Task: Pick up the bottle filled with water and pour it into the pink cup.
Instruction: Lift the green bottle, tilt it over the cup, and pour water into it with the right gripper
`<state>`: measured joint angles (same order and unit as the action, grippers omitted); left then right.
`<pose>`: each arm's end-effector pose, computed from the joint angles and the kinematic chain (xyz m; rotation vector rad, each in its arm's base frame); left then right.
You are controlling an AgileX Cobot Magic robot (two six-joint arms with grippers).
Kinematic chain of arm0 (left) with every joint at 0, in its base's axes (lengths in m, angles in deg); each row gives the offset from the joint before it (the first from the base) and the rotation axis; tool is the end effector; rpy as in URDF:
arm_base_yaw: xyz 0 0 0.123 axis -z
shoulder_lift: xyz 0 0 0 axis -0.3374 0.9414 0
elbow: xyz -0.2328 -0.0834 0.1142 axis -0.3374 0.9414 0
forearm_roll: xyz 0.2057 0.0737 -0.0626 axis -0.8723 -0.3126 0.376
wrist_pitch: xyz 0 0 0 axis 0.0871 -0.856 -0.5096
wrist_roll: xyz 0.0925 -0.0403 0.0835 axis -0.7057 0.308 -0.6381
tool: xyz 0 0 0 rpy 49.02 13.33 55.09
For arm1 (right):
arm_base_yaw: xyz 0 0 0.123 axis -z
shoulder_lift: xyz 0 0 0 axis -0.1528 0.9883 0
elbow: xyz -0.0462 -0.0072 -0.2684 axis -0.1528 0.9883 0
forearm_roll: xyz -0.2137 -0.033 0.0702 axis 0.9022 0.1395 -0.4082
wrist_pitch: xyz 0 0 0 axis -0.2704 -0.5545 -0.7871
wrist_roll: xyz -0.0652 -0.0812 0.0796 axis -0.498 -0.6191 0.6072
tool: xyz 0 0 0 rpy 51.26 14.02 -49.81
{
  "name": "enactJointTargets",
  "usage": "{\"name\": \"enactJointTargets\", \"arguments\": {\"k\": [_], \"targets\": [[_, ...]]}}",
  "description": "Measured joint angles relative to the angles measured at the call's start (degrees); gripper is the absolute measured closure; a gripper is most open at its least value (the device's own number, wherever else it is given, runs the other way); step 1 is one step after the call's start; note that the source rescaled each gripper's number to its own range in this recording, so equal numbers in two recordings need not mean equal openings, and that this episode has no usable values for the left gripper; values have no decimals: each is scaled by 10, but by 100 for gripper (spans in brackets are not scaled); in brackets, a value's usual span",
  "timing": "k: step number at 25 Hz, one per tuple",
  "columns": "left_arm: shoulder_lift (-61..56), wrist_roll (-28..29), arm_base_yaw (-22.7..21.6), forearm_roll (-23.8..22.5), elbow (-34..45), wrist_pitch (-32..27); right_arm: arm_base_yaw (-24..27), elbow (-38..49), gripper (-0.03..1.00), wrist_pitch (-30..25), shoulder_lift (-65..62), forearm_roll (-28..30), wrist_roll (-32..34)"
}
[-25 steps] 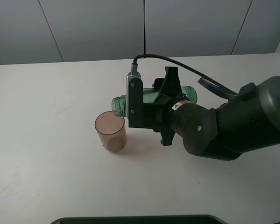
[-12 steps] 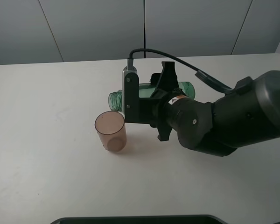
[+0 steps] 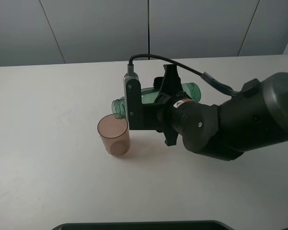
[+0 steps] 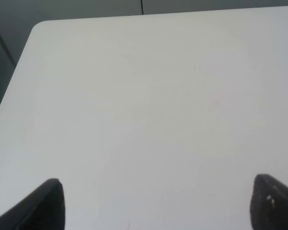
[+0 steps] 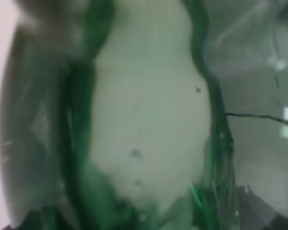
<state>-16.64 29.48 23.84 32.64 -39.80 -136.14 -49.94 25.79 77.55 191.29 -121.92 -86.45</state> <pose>0.0190 0.0001 0.2475 0.1029 2.0569 -0.0114 0.2242 0.2280 0.1200 -1.6791 1.4400 -0.6462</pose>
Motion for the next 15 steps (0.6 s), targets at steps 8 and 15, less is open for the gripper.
{"name": "enactJointTargets", "arguments": {"k": [8,15], "targets": [[0,0,0,0,0,0,0,0,97,-4,0,0,-28],[0,0,0,0,0,0,0,-8,97,-5,0,-16,-51]]}}
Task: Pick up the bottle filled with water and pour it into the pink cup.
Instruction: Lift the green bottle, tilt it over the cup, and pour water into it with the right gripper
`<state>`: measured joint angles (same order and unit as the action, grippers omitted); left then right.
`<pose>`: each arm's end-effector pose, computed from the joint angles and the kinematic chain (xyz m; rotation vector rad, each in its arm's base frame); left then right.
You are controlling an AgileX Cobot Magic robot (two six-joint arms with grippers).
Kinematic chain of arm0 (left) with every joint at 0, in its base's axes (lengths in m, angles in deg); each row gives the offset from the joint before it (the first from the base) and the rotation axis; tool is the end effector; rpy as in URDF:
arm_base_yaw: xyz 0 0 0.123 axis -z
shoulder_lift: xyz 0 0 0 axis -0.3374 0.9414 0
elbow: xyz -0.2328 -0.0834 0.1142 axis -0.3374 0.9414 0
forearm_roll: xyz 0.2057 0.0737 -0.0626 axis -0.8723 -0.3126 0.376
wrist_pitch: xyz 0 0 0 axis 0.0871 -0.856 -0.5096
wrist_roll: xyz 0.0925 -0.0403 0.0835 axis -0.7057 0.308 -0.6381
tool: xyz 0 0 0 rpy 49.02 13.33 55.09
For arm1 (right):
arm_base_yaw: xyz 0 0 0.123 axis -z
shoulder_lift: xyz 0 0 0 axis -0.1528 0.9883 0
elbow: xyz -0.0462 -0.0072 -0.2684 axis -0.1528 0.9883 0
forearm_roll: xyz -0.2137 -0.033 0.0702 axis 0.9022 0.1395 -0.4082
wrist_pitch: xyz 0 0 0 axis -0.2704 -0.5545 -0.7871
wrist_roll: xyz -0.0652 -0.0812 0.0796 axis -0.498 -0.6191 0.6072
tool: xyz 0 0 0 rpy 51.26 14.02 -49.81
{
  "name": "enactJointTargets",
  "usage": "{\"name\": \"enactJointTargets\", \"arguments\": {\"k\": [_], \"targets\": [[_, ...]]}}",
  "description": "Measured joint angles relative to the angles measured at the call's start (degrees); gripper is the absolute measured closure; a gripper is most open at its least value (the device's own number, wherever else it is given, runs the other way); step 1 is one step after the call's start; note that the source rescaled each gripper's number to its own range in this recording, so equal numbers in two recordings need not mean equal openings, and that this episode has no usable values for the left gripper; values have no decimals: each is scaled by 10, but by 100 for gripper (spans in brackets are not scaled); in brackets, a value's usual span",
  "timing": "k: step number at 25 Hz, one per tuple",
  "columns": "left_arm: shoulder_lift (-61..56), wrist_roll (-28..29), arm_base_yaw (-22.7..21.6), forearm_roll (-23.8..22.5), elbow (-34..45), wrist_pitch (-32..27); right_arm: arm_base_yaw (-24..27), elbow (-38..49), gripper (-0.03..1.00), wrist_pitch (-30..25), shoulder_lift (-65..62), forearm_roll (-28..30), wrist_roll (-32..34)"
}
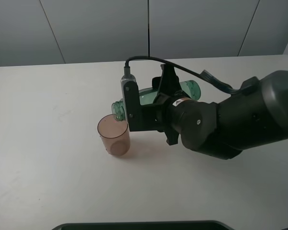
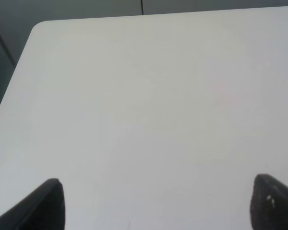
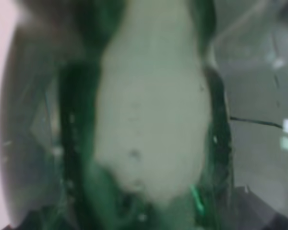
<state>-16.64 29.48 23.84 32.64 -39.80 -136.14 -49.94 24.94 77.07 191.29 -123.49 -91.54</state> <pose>0.0190 0.0001 0.2475 0.1029 2.0569 -0.0114 0.2254 0.2296 0.1214 -1.7301 1.4009 -0.6812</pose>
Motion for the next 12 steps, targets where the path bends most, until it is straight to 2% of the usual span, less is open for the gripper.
{"name": "enactJointTargets", "arguments": {"k": [5,12], "targets": [[0,0,0,0,0,0,0,-2,97,0,4,-12,-25],[0,0,0,0,0,0,0,-2,97,-1,18,-22,-25]]}}
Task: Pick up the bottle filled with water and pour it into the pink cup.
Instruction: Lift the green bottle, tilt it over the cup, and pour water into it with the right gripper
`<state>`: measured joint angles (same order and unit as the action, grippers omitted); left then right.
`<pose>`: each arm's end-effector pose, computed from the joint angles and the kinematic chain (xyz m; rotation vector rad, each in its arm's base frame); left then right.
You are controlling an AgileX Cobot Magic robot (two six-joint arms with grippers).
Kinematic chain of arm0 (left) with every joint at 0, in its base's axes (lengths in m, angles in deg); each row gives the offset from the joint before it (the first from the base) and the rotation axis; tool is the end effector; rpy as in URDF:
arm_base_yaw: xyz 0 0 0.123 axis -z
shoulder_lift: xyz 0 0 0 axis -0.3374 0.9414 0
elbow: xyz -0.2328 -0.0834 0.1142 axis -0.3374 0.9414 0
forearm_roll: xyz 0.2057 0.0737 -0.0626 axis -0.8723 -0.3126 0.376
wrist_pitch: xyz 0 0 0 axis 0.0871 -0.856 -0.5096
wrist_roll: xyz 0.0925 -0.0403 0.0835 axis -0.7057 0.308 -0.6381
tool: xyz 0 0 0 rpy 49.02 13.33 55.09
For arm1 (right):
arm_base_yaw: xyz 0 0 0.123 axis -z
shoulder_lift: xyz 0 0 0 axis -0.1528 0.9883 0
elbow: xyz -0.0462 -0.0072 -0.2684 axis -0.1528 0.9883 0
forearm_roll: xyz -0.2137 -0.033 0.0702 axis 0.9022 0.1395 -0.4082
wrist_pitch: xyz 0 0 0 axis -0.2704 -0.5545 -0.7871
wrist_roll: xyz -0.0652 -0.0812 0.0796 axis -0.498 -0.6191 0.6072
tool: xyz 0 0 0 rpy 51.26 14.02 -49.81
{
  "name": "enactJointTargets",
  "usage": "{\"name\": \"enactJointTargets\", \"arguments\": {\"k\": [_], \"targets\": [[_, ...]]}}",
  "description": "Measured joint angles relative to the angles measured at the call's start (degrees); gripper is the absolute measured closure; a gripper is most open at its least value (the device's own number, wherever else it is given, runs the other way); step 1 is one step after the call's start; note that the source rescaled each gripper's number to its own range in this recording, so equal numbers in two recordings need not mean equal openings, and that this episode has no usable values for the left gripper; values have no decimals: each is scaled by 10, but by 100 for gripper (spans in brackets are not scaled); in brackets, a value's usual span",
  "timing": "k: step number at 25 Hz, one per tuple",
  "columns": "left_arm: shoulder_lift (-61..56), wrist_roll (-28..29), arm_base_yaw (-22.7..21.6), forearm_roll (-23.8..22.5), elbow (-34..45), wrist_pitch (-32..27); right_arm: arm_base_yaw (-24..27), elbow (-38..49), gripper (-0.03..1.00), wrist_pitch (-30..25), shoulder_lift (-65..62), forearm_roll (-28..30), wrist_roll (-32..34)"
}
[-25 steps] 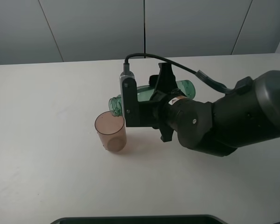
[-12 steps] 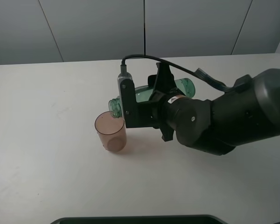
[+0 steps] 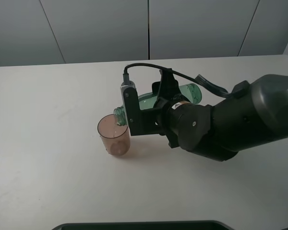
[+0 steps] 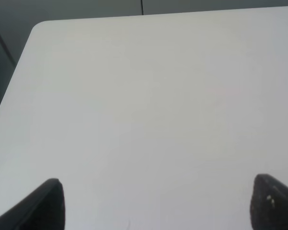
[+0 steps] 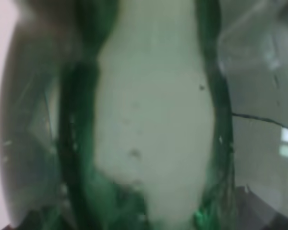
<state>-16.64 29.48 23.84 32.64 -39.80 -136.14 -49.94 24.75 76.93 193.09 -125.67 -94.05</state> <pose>0.0190 0.0001 0.2475 0.1029 2.0569 -0.0114 0.2254 0.2275 0.1107 -1.7766 1.4178 -0.7079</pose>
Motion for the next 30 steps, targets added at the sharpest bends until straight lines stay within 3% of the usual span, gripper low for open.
{"name": "enactJointTargets", "arguments": {"k": [30], "targets": [[0,0,0,0,0,0,0,0,97,13,2,-7,-1]]}}
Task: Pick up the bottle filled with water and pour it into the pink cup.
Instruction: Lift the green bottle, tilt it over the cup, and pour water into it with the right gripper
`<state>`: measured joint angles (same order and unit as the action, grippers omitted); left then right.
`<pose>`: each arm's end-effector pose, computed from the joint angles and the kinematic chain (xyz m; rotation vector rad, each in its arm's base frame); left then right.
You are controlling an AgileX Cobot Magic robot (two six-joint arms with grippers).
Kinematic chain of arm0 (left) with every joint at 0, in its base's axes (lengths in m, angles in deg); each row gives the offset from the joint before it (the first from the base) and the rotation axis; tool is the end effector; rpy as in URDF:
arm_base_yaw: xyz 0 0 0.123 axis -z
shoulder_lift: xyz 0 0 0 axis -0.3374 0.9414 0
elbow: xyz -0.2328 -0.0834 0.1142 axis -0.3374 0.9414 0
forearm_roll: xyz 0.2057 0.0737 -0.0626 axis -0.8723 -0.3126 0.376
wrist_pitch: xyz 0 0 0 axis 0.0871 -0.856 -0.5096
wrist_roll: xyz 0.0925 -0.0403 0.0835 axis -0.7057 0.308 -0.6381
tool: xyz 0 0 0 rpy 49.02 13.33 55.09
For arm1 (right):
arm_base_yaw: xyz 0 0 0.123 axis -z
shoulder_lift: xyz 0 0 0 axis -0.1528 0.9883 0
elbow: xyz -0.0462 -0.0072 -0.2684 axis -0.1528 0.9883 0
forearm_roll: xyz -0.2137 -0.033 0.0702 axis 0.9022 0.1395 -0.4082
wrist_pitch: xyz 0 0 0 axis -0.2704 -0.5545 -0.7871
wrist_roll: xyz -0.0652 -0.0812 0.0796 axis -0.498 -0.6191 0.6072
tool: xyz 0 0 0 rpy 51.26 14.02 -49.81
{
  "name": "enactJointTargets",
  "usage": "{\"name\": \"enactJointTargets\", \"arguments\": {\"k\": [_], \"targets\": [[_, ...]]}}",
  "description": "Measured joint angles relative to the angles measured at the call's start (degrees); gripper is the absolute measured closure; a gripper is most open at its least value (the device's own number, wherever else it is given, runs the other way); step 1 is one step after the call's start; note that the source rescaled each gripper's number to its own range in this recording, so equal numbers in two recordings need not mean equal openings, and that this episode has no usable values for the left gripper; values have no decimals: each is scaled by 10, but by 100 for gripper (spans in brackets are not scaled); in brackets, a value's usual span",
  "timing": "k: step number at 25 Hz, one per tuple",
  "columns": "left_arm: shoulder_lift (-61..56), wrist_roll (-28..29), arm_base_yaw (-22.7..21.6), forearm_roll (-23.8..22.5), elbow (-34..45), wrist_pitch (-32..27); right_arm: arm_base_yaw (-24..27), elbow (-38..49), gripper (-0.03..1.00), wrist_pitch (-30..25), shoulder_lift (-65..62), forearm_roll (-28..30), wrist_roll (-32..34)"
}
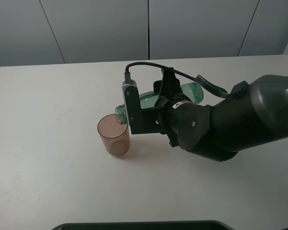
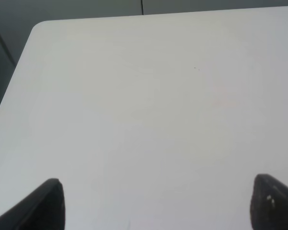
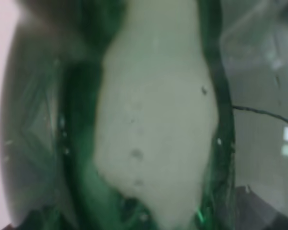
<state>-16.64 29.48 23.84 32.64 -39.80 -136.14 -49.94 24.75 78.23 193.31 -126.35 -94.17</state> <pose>0.0190 0.0001 0.2475 0.1029 2.0569 -0.0114 0.2271 0.2254 0.1112 -1.7599 1.4266 -0.7322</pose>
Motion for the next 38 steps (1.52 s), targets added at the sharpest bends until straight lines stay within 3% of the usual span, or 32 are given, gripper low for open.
{"name": "enactJointTargets", "arguments": {"k": [38], "targets": [[0,-1,0,0,0,0,0,0,97,32,0,32,0]]}}
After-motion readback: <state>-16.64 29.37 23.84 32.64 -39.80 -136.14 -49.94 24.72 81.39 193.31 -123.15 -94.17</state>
